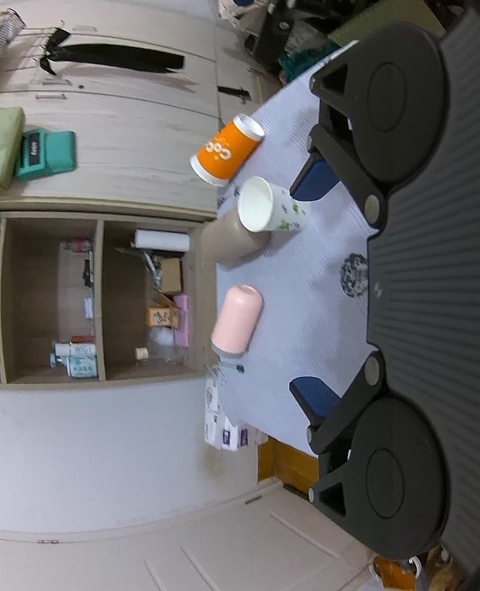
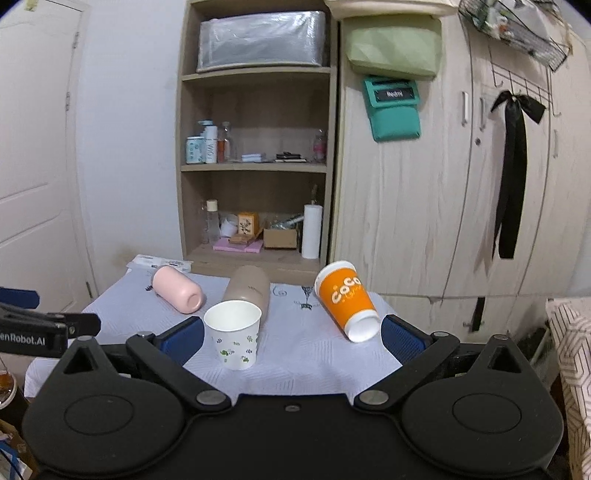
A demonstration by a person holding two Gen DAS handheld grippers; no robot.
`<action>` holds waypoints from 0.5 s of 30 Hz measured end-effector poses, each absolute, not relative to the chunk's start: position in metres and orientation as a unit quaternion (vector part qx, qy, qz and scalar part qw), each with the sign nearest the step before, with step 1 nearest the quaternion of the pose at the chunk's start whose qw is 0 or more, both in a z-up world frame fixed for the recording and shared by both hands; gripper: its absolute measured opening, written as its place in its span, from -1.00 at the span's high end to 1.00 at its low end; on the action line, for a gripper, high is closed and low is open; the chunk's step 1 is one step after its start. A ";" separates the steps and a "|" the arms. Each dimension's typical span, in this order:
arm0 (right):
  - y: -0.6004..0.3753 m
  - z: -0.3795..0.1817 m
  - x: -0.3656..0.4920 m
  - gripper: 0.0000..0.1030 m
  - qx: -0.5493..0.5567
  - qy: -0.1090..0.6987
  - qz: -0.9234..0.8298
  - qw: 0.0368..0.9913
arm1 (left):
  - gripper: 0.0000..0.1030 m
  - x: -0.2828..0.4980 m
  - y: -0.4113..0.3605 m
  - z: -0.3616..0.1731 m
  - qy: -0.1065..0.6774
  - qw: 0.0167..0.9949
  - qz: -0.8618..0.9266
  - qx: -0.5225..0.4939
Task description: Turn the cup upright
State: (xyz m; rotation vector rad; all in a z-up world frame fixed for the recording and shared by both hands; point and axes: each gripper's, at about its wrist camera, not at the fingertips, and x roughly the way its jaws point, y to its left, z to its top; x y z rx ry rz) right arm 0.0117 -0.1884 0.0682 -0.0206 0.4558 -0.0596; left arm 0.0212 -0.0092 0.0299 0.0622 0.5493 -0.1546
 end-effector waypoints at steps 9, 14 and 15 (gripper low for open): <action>-0.180 0.064 0.014 -1.00 -0.020 0.239 -0.040 0.970 | -1.00 0.020 -0.007 0.030 0.281 0.957 -0.064 0.038; -0.180 0.066 0.013 -1.00 -0.017 0.242 -0.042 0.969 | -1.00 0.020 -0.006 0.030 0.282 0.956 -0.064 0.037; -0.180 0.066 0.013 -1.00 -0.015 0.243 -0.043 0.969 | -1.00 0.020 -0.006 0.030 0.283 0.956 -0.064 0.038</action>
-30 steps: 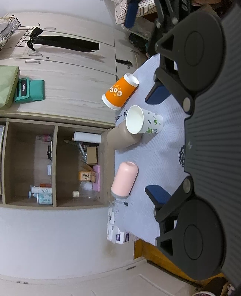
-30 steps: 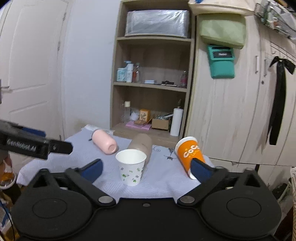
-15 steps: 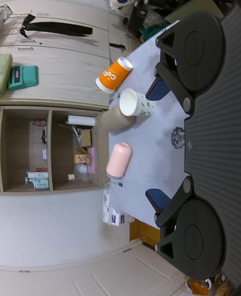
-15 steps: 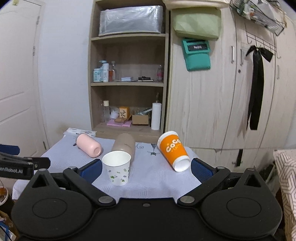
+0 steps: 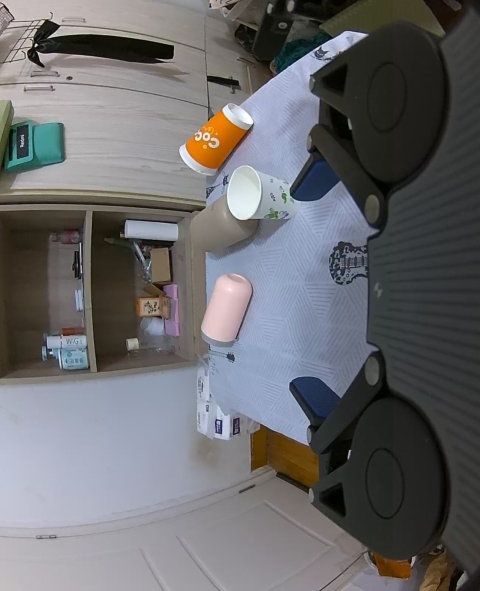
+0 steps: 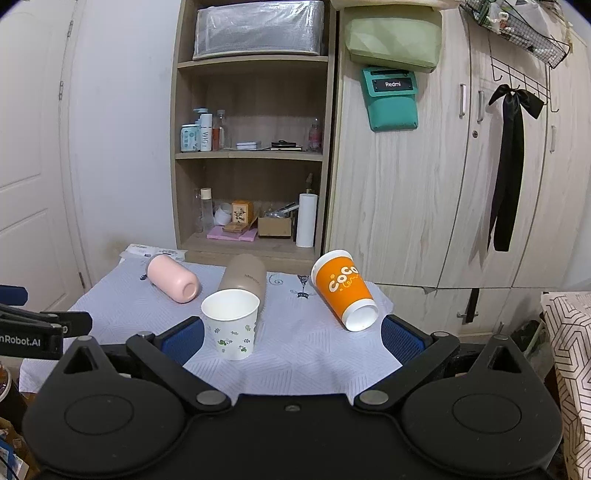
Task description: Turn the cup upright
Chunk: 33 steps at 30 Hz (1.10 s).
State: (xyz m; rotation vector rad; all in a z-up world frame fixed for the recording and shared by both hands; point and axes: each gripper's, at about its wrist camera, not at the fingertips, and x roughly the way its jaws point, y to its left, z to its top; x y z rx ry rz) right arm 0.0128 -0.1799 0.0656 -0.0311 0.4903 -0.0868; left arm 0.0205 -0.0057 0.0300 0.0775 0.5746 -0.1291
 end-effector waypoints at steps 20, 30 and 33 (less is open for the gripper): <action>-0.177 0.062 0.015 -1.00 -0.024 0.256 -0.051 0.965 | -1.00 0.023 -0.001 0.027 0.283 0.957 -0.040 0.044; -0.178 0.062 0.016 -1.00 -0.020 0.259 -0.056 0.964 | -1.00 0.024 0.005 0.028 0.282 0.958 -0.027 0.040; -0.179 0.063 0.017 -1.00 -0.019 0.260 -0.057 0.964 | -1.00 0.024 0.005 0.027 0.284 0.957 -0.030 0.041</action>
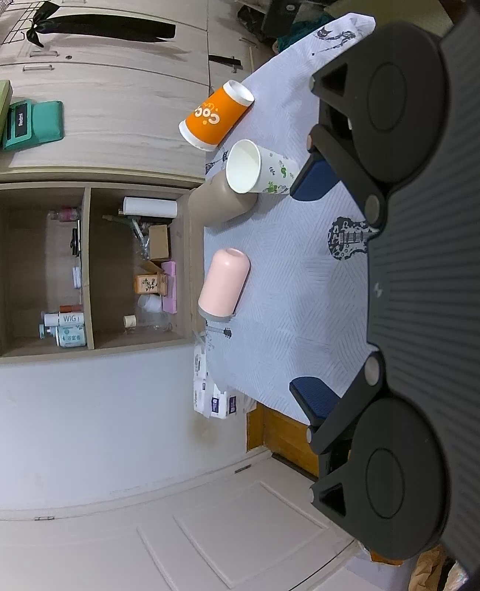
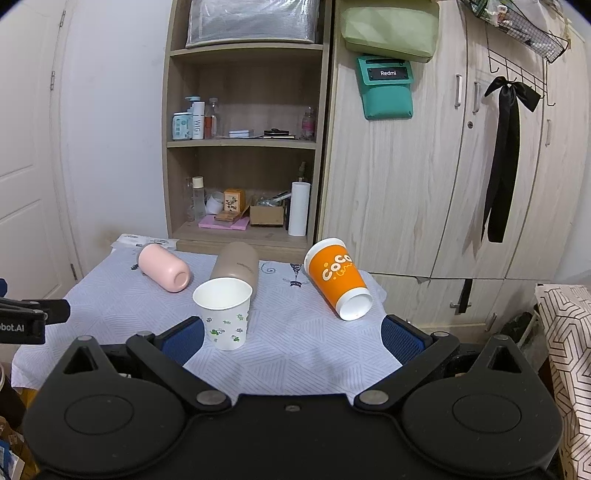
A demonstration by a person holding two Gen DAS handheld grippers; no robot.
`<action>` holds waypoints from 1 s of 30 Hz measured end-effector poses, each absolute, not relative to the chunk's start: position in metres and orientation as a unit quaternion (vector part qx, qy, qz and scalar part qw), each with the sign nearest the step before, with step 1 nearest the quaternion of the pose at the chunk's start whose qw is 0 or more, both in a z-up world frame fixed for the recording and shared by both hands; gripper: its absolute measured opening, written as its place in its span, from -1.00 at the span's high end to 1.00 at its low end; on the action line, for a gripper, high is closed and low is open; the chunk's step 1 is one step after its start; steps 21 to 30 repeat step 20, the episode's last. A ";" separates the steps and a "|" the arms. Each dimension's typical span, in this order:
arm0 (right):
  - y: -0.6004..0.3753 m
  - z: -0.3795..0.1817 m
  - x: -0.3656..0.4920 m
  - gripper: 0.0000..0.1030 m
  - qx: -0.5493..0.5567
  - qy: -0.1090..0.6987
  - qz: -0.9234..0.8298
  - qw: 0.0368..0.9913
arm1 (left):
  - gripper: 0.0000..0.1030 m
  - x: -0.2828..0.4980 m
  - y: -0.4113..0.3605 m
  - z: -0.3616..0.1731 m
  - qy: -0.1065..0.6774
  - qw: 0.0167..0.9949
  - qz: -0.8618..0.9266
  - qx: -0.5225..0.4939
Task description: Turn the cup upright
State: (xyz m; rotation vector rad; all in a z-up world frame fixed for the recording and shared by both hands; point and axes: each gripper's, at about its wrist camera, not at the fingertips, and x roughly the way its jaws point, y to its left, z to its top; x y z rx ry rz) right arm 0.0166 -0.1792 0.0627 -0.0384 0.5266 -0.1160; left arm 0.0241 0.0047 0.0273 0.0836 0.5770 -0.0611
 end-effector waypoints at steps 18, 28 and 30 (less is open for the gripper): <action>-0.182 0.062 0.017 -1.00 -0.016 0.263 -0.062 0.963 | -1.00 0.020 0.000 0.026 0.271 0.960 -0.024 0.061; -0.182 0.061 0.017 -1.00 -0.017 0.263 -0.063 0.963 | -1.00 0.020 0.000 0.026 0.269 0.961 -0.024 0.064; -0.182 0.061 0.017 -1.00 -0.017 0.263 -0.063 0.963 | -1.00 0.020 0.000 0.026 0.269 0.961 -0.024 0.064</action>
